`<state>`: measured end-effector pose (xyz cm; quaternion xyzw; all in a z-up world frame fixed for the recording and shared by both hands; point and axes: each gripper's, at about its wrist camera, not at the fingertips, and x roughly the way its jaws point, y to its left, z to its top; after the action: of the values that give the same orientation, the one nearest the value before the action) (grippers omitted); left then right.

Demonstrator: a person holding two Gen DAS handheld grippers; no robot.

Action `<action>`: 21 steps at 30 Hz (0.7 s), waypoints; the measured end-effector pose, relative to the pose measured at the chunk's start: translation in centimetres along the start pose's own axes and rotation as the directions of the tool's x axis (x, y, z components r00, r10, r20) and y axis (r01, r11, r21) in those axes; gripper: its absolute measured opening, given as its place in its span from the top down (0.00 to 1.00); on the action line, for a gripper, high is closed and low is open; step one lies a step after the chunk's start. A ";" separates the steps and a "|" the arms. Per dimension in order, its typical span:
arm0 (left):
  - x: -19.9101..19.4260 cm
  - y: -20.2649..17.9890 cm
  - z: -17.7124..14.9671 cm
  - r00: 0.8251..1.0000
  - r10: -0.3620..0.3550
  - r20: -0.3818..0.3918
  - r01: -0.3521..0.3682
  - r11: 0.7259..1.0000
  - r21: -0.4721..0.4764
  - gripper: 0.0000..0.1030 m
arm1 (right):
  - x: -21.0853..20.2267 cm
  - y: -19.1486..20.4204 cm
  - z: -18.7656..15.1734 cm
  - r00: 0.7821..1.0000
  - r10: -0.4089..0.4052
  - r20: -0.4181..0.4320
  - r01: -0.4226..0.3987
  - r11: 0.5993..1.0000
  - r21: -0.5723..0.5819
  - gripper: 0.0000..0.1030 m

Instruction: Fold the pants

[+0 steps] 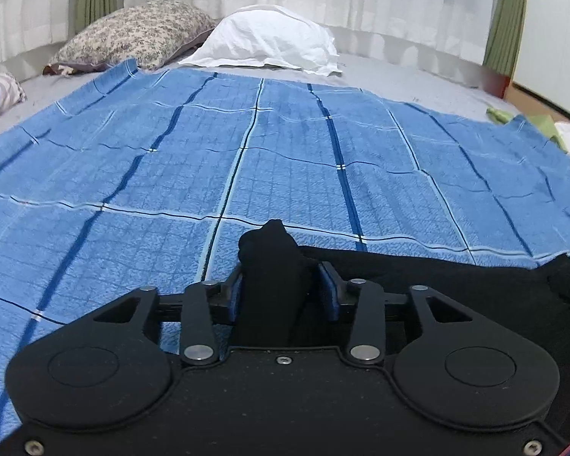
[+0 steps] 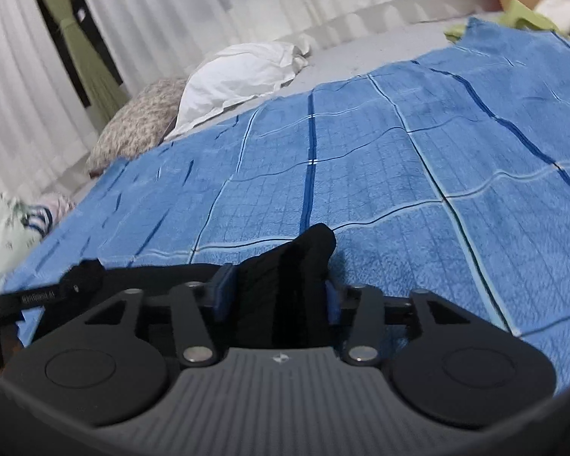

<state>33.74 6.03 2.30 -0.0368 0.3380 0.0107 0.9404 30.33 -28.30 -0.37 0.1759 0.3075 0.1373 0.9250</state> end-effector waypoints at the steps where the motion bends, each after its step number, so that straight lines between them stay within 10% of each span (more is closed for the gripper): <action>1: -0.2 -0.2 0.1 1.000 0.017 -0.005 -0.017 1.000 0.010 0.52 | -0.3 0.2 0.0 1.000 -0.016 0.002 0.016 1.000 0.001 0.26; 9: -5.9 -1.0 -1.3 1.000 0.021 -0.019 -0.021 0.999 0.032 0.16 | -7.0 3.9 -1.2 0.990 -0.118 0.078 0.128 0.982 -0.141 0.14; 21: -17.5 -2.6 -11.6 0.999 -0.027 0.020 0.027 1.000 0.008 0.05 | -16.4 8.6 -11.6 0.979 -0.160 0.123 0.186 0.952 -0.242 0.00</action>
<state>13.02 2.66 4.70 -0.0374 0.3283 -0.0028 0.9438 9.27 -23.72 3.03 0.0359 0.2542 0.0844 0.9628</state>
